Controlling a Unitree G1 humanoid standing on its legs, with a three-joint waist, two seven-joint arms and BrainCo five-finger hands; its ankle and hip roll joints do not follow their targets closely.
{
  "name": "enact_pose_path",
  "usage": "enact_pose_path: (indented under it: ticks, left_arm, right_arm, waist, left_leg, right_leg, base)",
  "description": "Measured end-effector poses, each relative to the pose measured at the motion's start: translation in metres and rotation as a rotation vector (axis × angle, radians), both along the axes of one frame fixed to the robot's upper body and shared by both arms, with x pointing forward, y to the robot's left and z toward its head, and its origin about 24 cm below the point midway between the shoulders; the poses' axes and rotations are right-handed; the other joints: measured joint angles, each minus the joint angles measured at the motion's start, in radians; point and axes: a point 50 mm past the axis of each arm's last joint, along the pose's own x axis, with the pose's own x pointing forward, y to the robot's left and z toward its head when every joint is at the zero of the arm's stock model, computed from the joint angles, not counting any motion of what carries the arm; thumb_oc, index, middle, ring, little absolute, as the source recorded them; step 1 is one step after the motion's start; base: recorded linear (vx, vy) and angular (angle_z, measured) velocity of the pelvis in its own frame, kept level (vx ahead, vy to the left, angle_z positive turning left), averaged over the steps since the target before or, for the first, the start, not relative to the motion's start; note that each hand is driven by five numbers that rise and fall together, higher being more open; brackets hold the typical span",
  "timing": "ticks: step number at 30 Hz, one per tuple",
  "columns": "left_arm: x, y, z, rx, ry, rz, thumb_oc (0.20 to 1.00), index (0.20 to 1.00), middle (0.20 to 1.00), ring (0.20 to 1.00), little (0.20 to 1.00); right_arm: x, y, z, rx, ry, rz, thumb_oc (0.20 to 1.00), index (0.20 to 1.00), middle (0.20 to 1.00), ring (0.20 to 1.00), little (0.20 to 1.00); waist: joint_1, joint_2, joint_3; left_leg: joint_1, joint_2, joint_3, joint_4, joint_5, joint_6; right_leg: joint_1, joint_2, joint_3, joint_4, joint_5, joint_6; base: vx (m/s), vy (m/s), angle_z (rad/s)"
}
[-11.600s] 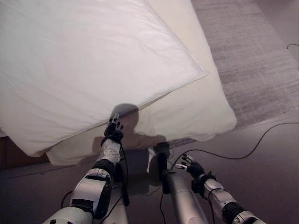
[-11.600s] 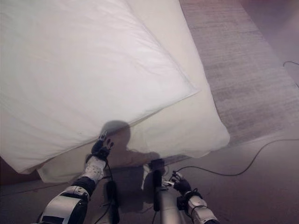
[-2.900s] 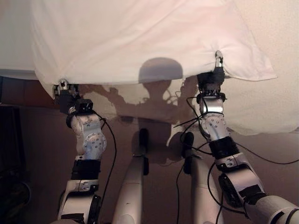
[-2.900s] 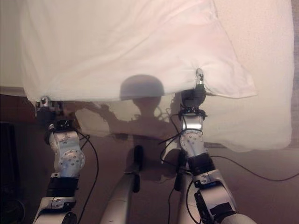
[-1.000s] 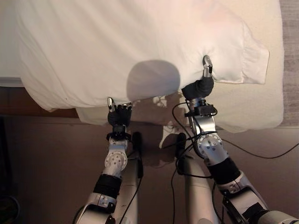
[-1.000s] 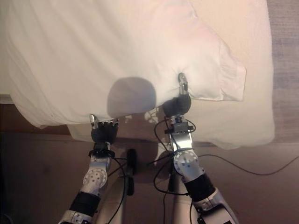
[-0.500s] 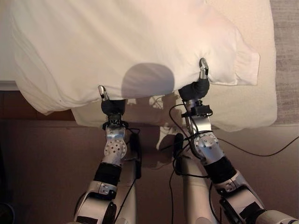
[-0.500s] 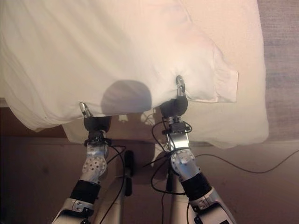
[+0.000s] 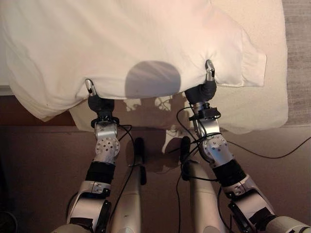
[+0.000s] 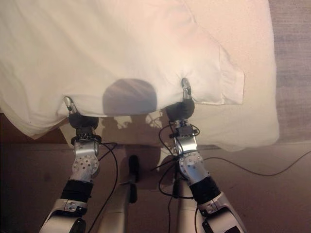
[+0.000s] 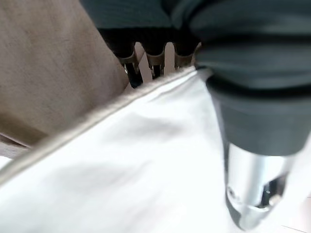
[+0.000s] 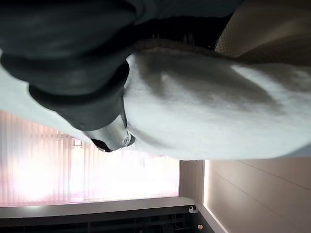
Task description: Make the bed
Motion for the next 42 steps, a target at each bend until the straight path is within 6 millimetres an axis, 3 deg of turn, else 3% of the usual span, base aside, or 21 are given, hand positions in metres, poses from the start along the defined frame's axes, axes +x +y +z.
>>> enact_pose_path:
  ticks: [2,3,4,5,17,24,29,34,36,38,42]
  left_arm:
    - [-0.001,0.005,-0.001,-0.009,0.012,0.019,1.0,1.0,1.0,1.0,1.0]
    - [-0.001,0.008,-0.002,-0.015,0.018,0.029,0.912,0.912,0.912,0.912,0.912]
    - [-0.001,0.008,-0.002,-0.018,0.02,0.032,0.586,0.586,0.586,0.586,0.586]
    - [-0.001,0.009,-0.002,-0.02,0.023,0.037,0.2,0.2,0.2,0.2,0.2]
    - [-0.002,0.007,-0.001,-0.009,0.042,0.064,0.2,0.2,0.2,0.2,0.2]
    - [-0.018,0.007,-0.024,-0.023,0.119,0.091,0.2,0.2,0.2,0.2,0.2]
    - [-0.026,0.004,-0.032,-0.037,0.169,0.107,0.2,0.2,0.2,0.2,0.2]
    - [-0.029,0.0,-0.037,-0.082,0.21,0.107,0.2,0.2,0.2,0.2,0.2]
    - [-0.031,-0.004,-0.043,-0.093,0.247,0.119,0.2,0.2,0.2,0.2,0.2]
    - [-0.032,-0.005,-0.045,-0.104,0.262,0.122,0.2,0.2,0.2,0.2,0.2]
    - [-0.03,-0.009,-0.044,-0.109,0.268,0.125,0.2,0.2,0.2,0.2,0.2]
  right_arm:
    - [0.0,0.0,0.0,-0.002,0.001,0.002,0.2,0.2,0.2,0.2,0.2]
    - [0.0,0.001,0.0,-0.002,0.001,0.003,0.2,0.2,0.2,0.2,0.2]
    - [0.0,0.001,-0.001,-0.003,0.002,0.003,0.2,0.2,0.2,0.2,0.2]
    - [0.0,0.001,-0.001,-0.003,0.003,0.004,0.2,0.2,0.2,0.2,0.2]
    - [-0.001,-0.001,-0.01,-0.01,0.034,0.001,0.2,0.2,0.2,0.2,0.2]
    - [-0.001,-0.011,-0.042,-0.09,0.172,-0.083,0.2,0.2,0.2,0.2,0.2]
    - [-0.002,-0.026,-0.065,-0.24,0.318,-0.239,0.2,0.2,0.2,0.2,0.2]
    - [-0.003,-0.032,-0.077,-0.322,0.41,-0.348,0.2,0.2,0.2,0.2,0.2]
    - [0.002,-0.035,-0.09,-0.352,0.482,-0.381,0.2,0.2,0.2,0.2,0.2]
    - [0.006,-0.035,-0.098,-0.358,0.528,-0.392,0.2,0.2,0.2,0.2,0.2]
    - [0.007,-0.037,-0.104,-0.344,0.57,-0.41,0.2,0.2,0.2,0.2,0.2]
  waist:
    - [0.001,0.0,0.0]
    - [0.002,0.0,0.0]
    - [0.002,0.0,0.0]
    - [0.002,0.0,0.0]
    - [0.013,0.006,0.002]
    - [0.023,0.014,0.003]
    - [0.022,0.021,0.001]
    - [0.027,0.023,0.001]
    - [0.055,0.02,0.002]
    - [0.05,0.02,0.001]
    - [0.046,0.01,0.006]
  left_leg:
    - [0.0,0.001,0.0,0.002,0.0,0.0]
    - [0.0,0.001,0.001,0.002,0.0,0.0]
    - [0.0,0.001,0.002,0.002,0.0,0.0]
    - [0.0,0.0,0.002,0.002,0.0,0.0]
    - [0.008,0.003,0.007,-0.009,0.001,0.0]
    - [0.105,0.003,0.027,-0.066,0.009,-0.006]
    - [0.182,0.012,0.015,-0.167,0.057,-0.026]
    - [0.228,0.023,-0.033,-0.18,0.068,-0.061]
    - [0.264,0.013,-0.124,-0.179,0.061,-0.071]
    - [0.266,0.027,-0.178,-0.181,0.058,-0.07]
    - [0.239,0.051,-0.208,-0.145,0.01,-0.07]
  right_leg:
    - [-0.001,0.0,0.0,0.002,0.0,0.0]
    - [-0.001,0.0,0.001,0.002,0.0,-0.001]
    - [-0.002,0.0,0.002,0.002,0.001,-0.001]
    - [-0.003,0.0,0.004,0.002,0.001,-0.001]
    - [-0.003,0.0,0.009,0.0,0.001,-0.002]
    - [0.056,0.003,0.019,-0.006,-0.004,-0.003]
    - [0.102,0.015,-0.004,-0.022,-0.014,-0.017]
    - [0.123,0.031,-0.039,0.052,-0.075,-0.05]
    - [0.122,0.036,0.001,0.102,-0.101,-0.06]
    - [0.126,0.03,0.018,0.112,-0.114,-0.067]
    - [0.107,0.036,0.072,0.129,-0.109,-0.053]
  base:
    - [0.0,0.0,0.0]
    - [0.0,0.0,0.0]
    - [0.0,-0.003,-0.03]
    - [0.0,-0.007,-0.03]
    - [0.0,-0.027,-0.01]
    - [0.0,-0.122,-0.07]
    - [-0.01,-0.194,0.05]
    - [-0.02,-0.096,0.14]
    - [-0.05,0.082,-0.24]
    - [-0.01,0.222,-0.01]
    - [0.0,0.427,0.01]
